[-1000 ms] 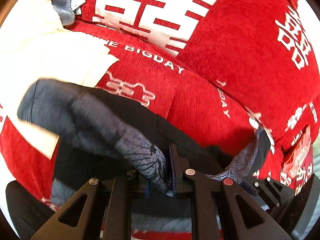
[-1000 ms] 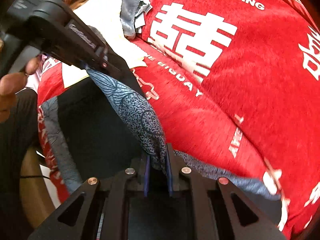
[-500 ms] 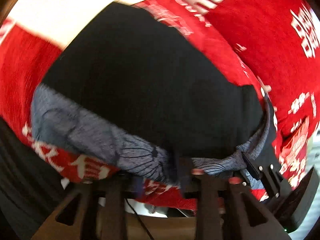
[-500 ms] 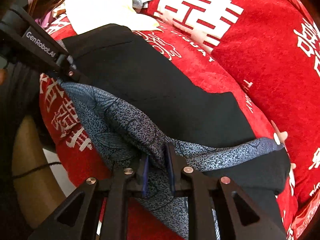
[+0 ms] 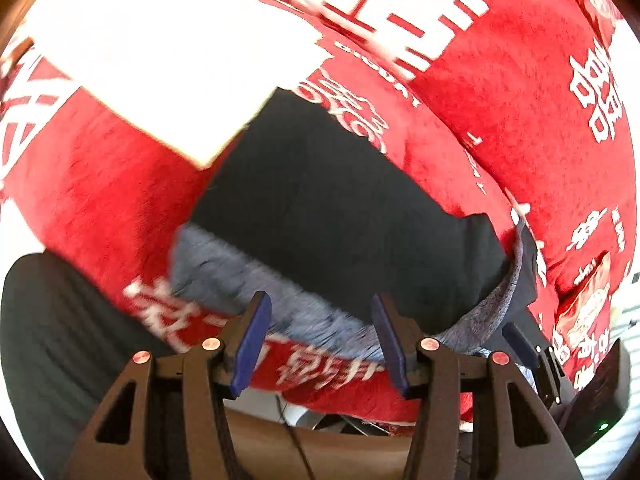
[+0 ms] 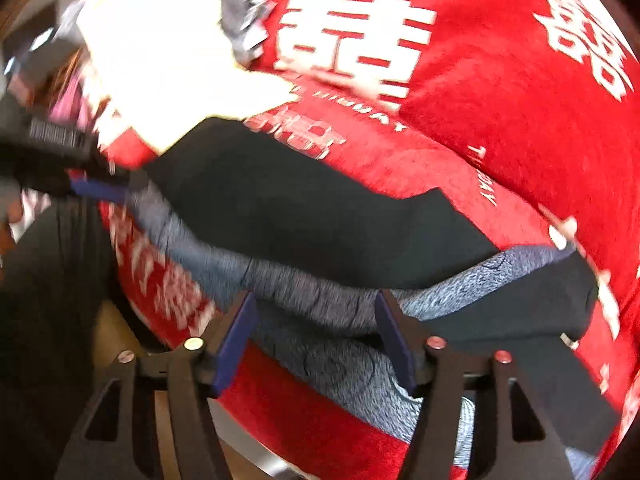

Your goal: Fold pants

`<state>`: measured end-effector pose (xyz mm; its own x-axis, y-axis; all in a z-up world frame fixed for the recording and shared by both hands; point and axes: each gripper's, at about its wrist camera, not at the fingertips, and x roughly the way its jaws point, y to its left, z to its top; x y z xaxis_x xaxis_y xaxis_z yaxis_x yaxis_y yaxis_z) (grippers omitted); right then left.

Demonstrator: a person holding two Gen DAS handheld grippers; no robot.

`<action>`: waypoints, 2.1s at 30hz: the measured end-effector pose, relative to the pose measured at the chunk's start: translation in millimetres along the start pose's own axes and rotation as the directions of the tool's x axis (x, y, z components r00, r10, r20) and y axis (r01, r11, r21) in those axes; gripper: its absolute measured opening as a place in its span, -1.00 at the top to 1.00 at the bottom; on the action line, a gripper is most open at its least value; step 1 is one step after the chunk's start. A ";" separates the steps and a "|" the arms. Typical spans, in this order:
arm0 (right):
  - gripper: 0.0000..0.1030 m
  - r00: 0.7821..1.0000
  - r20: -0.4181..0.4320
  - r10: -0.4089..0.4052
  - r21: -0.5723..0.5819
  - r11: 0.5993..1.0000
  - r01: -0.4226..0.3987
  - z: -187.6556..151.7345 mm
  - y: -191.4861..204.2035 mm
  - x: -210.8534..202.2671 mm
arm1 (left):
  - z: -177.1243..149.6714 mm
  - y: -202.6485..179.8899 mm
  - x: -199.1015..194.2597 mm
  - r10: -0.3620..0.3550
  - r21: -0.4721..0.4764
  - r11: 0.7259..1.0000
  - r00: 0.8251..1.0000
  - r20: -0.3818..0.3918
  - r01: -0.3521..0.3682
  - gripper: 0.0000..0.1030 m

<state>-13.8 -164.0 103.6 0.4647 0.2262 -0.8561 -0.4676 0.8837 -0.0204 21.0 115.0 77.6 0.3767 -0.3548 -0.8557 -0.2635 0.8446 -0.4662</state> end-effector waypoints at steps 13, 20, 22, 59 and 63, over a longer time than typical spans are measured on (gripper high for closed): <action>-0.46 0.974 -0.125 -0.189 0.320 0.922 0.219 19.8 -65.9 14.1 | -10.1 -53.6 62.6 0.195 0.289 0.939 0.981 -0.007 -0.185 -0.49; -0.62 0.905 -0.324 -0.276 0.548 0.725 0.418 27.7 -173.5 55.0 | -18.1 -59.4 67.9 0.259 0.333 0.910 0.966 0.006 -0.246 -0.64; -0.46 0.892 -0.389 -0.229 0.545 0.724 0.423 13.1 -182.8 76.0 | -17.7 -61.1 70.1 0.261 0.336 0.909 0.965 0.006 -0.248 -0.64; -0.59 0.687 -0.497 -0.530 0.069 0.765 0.640 52.6 -211.7 100.1 | -54.9 -131.6 104.8 0.247 0.515 0.837 0.967 -0.055 -0.184 -0.94; -0.66 0.680 -0.541 -0.496 0.065 0.781 0.621 41.7 -236.0 121.5 | -52.9 -130.0 106.3 0.248 0.511 0.840 0.967 -0.062 -0.182 -0.98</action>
<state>184.4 -328.0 25.9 0.1411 -0.5060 -0.8509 -0.0276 0.8572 -0.5143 48.3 -53.7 35.3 0.2436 -0.1588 -0.9568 0.1638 0.9791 -0.1207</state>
